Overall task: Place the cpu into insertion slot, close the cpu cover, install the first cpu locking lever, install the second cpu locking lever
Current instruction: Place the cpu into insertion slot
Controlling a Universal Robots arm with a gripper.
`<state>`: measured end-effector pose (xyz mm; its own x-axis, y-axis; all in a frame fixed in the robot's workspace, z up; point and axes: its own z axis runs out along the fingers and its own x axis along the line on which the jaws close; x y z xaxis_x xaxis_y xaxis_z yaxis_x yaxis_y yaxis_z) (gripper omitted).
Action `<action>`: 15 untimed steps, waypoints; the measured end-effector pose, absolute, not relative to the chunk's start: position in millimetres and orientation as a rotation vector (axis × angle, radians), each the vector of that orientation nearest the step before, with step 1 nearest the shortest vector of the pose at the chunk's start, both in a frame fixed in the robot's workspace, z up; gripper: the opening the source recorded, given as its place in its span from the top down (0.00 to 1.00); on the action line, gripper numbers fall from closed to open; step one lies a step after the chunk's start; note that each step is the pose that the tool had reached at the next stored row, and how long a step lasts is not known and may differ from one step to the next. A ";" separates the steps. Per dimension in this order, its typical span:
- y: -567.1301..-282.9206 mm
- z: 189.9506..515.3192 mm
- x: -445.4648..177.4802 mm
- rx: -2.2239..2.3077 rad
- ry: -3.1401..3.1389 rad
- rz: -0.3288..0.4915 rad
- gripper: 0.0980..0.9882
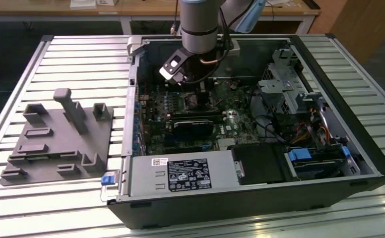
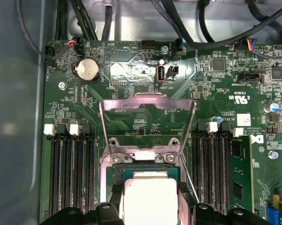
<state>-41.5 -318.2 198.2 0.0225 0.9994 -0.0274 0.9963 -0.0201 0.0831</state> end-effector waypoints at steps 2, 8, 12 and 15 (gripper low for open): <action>-317.8 196.8 -41.6 2.190 2.141 0.060 0.50; -316.3 194.9 -41.5 2.191 2.141 0.061 0.50; -316.2 194.8 -41.5 2.184 2.149 0.062 0.50; -316.2 194.7 -41.6 2.164 2.169 0.063 0.50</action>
